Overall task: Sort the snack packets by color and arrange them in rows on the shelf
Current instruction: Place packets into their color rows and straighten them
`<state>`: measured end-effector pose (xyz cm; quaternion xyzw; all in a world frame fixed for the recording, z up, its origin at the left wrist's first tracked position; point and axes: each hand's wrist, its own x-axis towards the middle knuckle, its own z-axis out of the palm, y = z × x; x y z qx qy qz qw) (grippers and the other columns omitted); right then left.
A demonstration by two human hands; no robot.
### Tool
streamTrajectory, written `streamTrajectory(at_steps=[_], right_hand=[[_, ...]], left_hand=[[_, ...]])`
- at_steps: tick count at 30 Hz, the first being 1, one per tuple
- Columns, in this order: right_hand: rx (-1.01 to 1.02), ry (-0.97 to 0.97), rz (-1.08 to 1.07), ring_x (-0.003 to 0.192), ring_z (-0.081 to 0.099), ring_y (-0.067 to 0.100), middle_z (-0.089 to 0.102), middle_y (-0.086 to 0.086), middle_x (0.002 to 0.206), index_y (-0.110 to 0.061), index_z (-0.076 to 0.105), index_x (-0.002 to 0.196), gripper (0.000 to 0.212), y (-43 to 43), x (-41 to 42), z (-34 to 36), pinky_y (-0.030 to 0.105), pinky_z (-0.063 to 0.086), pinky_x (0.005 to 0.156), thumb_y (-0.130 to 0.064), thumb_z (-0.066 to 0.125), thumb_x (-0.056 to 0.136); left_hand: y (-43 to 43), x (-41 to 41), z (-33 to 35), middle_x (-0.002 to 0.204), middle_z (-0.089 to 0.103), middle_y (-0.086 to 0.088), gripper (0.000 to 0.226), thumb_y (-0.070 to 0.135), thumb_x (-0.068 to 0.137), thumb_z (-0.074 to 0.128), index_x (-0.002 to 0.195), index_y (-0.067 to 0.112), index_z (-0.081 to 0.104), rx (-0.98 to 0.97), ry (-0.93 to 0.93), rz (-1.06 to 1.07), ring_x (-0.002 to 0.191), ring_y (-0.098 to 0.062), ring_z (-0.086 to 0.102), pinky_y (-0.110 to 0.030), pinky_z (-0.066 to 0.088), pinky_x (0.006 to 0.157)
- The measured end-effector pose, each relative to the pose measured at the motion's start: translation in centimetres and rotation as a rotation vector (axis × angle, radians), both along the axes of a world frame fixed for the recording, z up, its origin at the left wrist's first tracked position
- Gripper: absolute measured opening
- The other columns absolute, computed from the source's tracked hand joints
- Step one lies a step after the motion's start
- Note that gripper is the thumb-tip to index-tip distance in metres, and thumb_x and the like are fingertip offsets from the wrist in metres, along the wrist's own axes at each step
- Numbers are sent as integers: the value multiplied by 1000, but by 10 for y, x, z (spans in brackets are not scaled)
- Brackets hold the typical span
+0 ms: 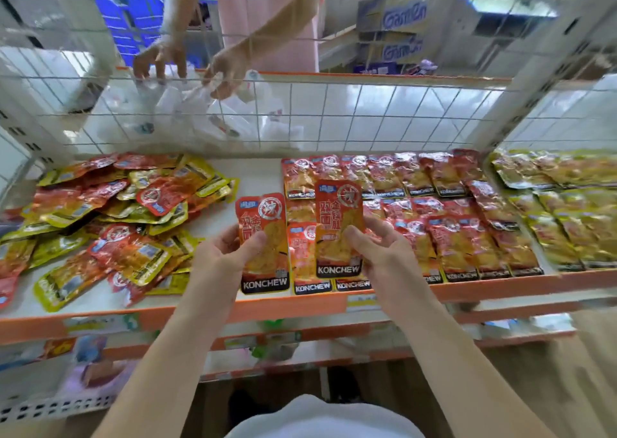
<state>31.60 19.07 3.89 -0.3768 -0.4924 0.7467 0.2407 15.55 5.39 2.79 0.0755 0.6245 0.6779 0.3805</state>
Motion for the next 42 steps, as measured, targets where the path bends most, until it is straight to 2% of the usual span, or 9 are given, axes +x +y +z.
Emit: streamTrajectory(at_steps=[3, 6, 12, 17, 21, 25, 29, 36, 42], right_hand=[[18, -13, -36, 90, 73, 23, 77, 6, 99, -17, 66, 106, 30, 20, 28, -2, 35, 58, 82, -25, 71, 78], [48, -66, -52, 98, 72, 29, 76, 9, 101, -16, 68, 104, 16, 39, 52, -5, 45, 56, 92, -18, 69, 88], [117, -104, -41, 79, 73, 10, 77, -2, 87, -16, 70, 98, 6, 73, 89, -8, 17, 53, 65, -14, 66, 93], [115, -119, -10, 89, 74, 21, 77, 6, 96, -12, 69, 104, 11, 99, 106, -12, 29, 58, 77, -14, 66, 94], [110, -109, 33, 76, 71, 11, 77, 3, 92, -12, 70, 102, 10, 112, 113, -16, 16, 51, 63, -14, 68, 92], [128, -86, 91, 87, 71, 14, 76, 0, 92, -15, 72, 96, 9, 115, 113, -21, 24, 53, 77, -14, 71, 87], [94, -85, 104, 95, 72, 21, 76, 4, 97, -16, 71, 101, 32, 114, 112, -27, 36, 56, 90, -29, 73, 72], [146, -164, 51, 93, 74, 19, 78, 0, 95, -16, 74, 102, 33, 101, 109, -38, 44, 57, 92, -30, 73, 72], [168, -176, -21, 98, 73, 20, 77, 1, 101, -15, 73, 110, 34, 93, 100, -33, 43, 56, 92, -28, 71, 79]], left_hand=[[23, 26, 0, 100, 77, -11, 21, 23, 70, 76, 90, 20, 80, -12, 14, -27, 93, -32, 74, -53, 54, 94], [44, 48, -4, 96, 78, -10, 25, 22, 67, 75, 91, 16, 78, -15, 8, -36, 85, -29, 76, -52, 55, 92], [80, 87, -2, 92, 78, -9, 33, 20, 67, 74, 99, 11, 73, 1, 42, -46, 77, -27, 76, -45, 57, 80], [101, 110, -4, 97, 77, -13, 37, 20, 68, 75, 103, 10, 72, 2, 63, -22, 82, -30, 76, -47, 59, 77], [106, 125, -7, 101, 77, -12, 32, 24, 75, 76, 104, 13, 72, -24, 82, 10, 94, -35, 74, -59, 56, 89], [101, 134, -10, 102, 77, -8, 16, 20, 90, 74, 105, 17, 71, -67, 136, 33, 100, -32, 72, -58, 54, 94], [94, 138, -11, 104, 76, -6, 16, 13, 94, 68, 108, 19, 68, -98, 126, 42, 100, -29, 73, -57, 55, 93], [89, 125, -15, 98, 77, -2, 18, 9, 91, 69, 107, 16, 69, -136, 106, 29, 95, -24, 74, -50, 60, 83], [101, 110, -17, 96, 78, 1, 16, 9, 91, 70, 104, 18, 73, -151, 164, -91, 95, -20, 74, -48, 58, 89]])
